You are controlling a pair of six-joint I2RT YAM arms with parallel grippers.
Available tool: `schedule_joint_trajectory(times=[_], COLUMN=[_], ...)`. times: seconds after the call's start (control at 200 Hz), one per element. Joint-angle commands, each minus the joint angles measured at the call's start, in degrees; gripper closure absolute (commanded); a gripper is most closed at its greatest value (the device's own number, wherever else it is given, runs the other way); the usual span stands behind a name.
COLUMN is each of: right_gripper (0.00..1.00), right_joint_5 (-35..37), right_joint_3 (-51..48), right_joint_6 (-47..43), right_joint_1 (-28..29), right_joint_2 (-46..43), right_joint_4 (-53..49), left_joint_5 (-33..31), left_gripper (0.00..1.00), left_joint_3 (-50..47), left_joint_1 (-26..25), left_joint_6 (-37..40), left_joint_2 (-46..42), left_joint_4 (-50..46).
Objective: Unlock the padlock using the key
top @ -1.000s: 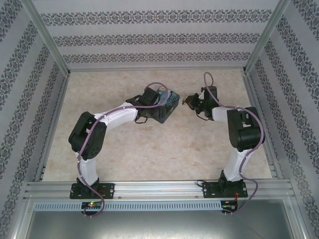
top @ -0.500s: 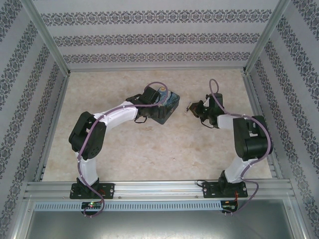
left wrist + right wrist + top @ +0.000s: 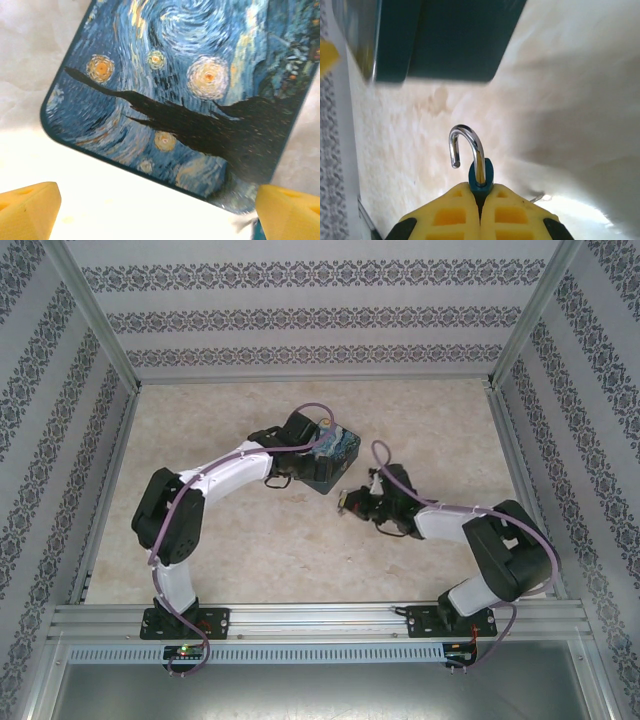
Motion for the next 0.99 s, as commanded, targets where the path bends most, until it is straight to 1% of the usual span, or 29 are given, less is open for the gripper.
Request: schedule_joint_trajectory(times=[0.0, 0.12, 0.225, 0.34, 0.45, 0.52, 0.595, 0.63, 0.714, 0.894, 0.969, 0.979, 0.989], right_gripper=[1.00, 1.00, 1.00, 1.00, 1.00, 0.91, 0.75, 0.69, 0.59, 0.44, 0.32, 0.26, 0.22], right_joint_5=[5.27, 7.03, 6.38, 5.84, 6.02, 6.10, 6.33, 6.23, 5.67, 3.36, 1.99, 1.89, 1.64], right_joint_3=[1.29, 5.57, 10.13, 12.12, 11.46, 9.74, 7.04, 5.55, 1.92, -5.37, -7.47, -7.65, -7.74], right_joint_6=[2.36, 4.73, 6.27, 7.74, 7.57, 7.30, 6.92, 6.67, 5.75, 3.57, 2.47, 2.30, 1.99], right_joint_1=[6.13, 12.29, 16.10, 17.12, 16.32, 15.15, 13.15, 11.90, 8.64, 0.54, -3.72, -4.39, -4.98], right_joint_2=[1.77, 7.10, 12.72, 16.81, 17.00, 15.61, 13.04, 11.55, 7.21, -5.70, -12.15, -13.14, -13.92], right_joint_4=[3.87, 6.34, 7.97, 10.13, 10.16, 9.90, 9.39, 9.18, 8.24, 3.32, -0.31, -0.99, -1.69], left_joint_5=[-1.06, -2.60, -2.89, -2.89, -2.81, -2.72, -2.48, -2.47, -2.16, -1.92, -2.17, -2.19, -2.30], left_gripper=[0.00, 0.00, 0.00, 0.00, 0.00, 0.00, 0.00, 0.00, 0.00, 0.00, 0.00, 0.00, 0.00], left_joint_3=[0.89, 0.73, 0.42, 0.25, -0.28, -0.58, -0.98, -1.11, -1.26, -1.45, -1.62, -1.67, -1.70], left_joint_1=[0.08, 1.01, 1.94, 2.57, 2.66, 2.70, 2.69, 2.75, 2.75, 2.85, 3.24, 3.25, 3.32], left_joint_6=[-1.79, -2.53, -2.55, -2.38, -2.29, -2.35, -2.46, -2.55, -2.61, -2.34, -2.14, -2.08, -2.04], left_joint_2=[-4.40, -7.09, -8.96, -10.19, -10.80, -10.90, -10.98, -10.94, -11.02, -12.13, -12.98, -13.07, -13.31], left_joint_4=[-3.01, -4.12, -4.99, -5.57, -5.77, -5.77, -5.50, -5.42, -5.25, -5.15, -5.44, -5.46, -5.54])
